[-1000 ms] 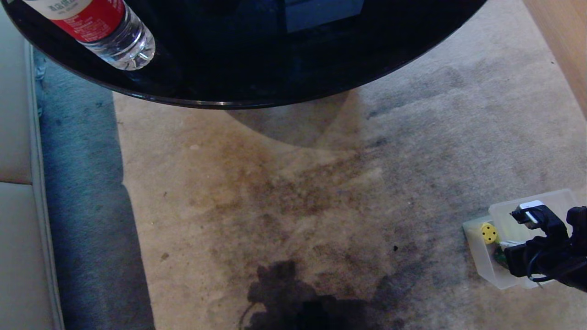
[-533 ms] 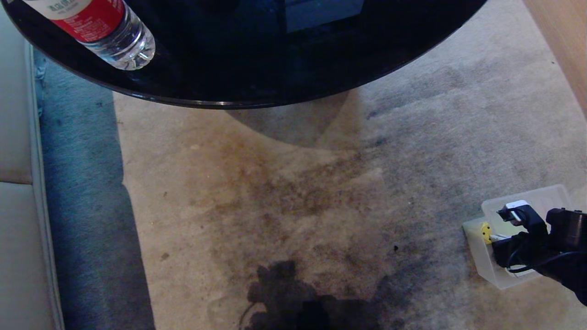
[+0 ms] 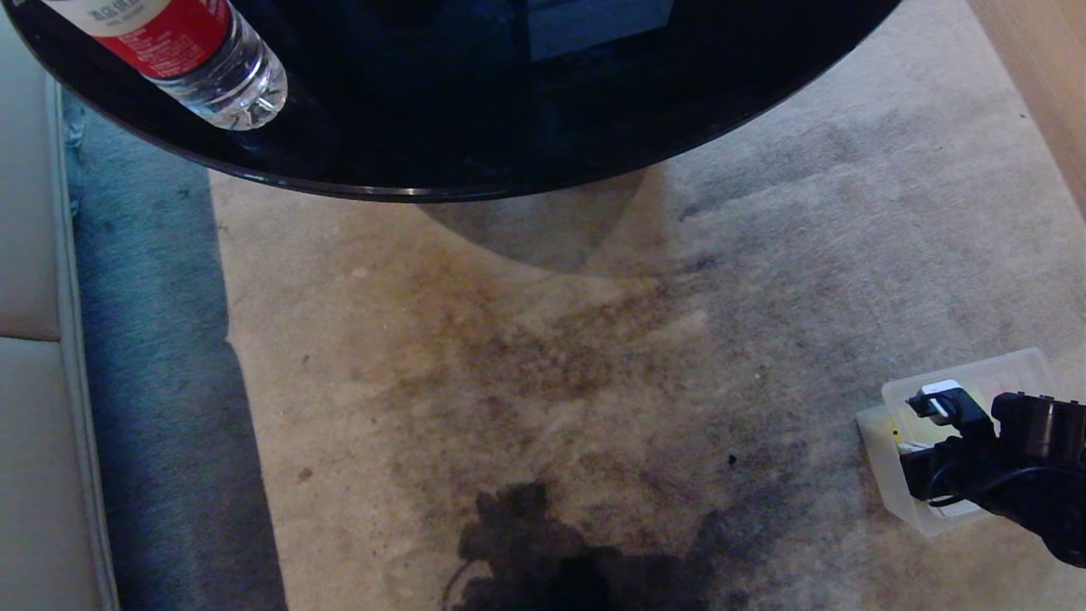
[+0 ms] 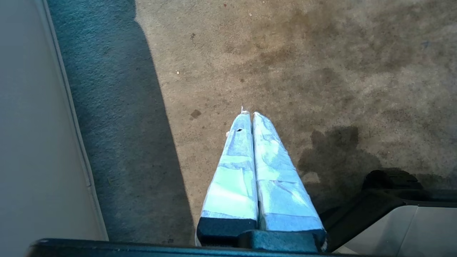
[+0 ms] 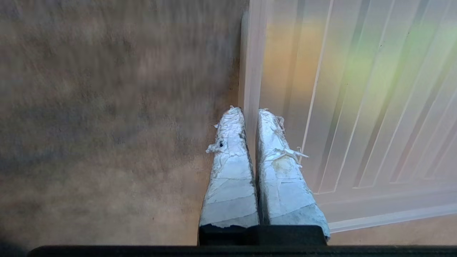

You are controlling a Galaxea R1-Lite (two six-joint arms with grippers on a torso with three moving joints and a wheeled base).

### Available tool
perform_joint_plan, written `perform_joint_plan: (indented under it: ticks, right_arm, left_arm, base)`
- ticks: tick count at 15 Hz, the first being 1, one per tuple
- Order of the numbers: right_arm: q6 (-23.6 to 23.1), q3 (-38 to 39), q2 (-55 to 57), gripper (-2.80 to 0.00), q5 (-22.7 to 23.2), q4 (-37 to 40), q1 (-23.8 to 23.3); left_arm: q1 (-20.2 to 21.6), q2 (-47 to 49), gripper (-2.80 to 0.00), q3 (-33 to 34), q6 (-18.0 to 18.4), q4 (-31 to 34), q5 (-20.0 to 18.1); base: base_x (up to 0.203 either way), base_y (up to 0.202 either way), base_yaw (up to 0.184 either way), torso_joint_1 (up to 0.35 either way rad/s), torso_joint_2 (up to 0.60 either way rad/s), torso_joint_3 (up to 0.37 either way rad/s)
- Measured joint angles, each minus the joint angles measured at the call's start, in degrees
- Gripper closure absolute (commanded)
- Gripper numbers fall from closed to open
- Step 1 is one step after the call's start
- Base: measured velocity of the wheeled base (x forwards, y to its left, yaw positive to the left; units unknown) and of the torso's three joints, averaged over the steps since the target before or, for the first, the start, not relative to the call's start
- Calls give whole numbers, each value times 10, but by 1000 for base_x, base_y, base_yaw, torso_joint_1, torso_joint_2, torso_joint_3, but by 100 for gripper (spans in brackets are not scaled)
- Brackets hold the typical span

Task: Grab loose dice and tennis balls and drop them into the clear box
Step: Close the lid

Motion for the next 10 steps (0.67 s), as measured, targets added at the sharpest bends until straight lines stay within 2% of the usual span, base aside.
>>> perform_joint_plan:
  ticks: [10]
  right_arm:
    - [1, 25, 10, 0, 16, 4, -20]
  left_arm:
    - [0, 0, 0, 0, 0, 0, 0]
  base:
    - [0, 0, 0, 0, 0, 0]
